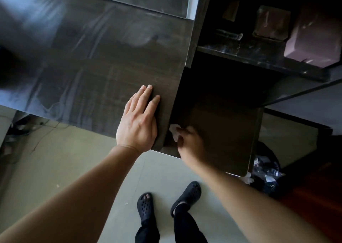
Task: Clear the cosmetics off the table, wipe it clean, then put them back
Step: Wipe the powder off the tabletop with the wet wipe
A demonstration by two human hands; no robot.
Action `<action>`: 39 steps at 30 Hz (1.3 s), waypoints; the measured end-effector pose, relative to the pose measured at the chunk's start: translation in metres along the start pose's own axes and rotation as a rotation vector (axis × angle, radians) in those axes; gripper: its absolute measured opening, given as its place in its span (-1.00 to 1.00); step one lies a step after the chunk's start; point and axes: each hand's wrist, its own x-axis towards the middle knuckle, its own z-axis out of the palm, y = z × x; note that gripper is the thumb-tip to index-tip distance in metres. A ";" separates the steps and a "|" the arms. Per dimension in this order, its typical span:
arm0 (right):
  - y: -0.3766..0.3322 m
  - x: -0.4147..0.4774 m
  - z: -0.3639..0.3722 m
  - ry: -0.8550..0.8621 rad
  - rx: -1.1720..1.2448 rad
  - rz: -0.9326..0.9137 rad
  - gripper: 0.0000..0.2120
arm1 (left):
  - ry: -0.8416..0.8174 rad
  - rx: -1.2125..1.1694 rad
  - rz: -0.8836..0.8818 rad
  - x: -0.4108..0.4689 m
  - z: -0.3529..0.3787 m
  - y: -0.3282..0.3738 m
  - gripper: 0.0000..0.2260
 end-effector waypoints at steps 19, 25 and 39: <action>0.072 -0.061 -0.012 0.690 0.050 0.774 -0.58 | -0.013 -0.021 0.045 -0.001 0.006 -0.007 -0.60; -0.019 -0.084 0.054 0.413 0.085 0.259 -0.47 | -0.007 -0.043 0.066 -0.002 0.007 -0.009 -0.60; 0.138 -0.241 -0.015 0.502 0.444 1.121 -0.85 | -0.250 -0.155 0.341 -0.038 0.019 0.118 -0.64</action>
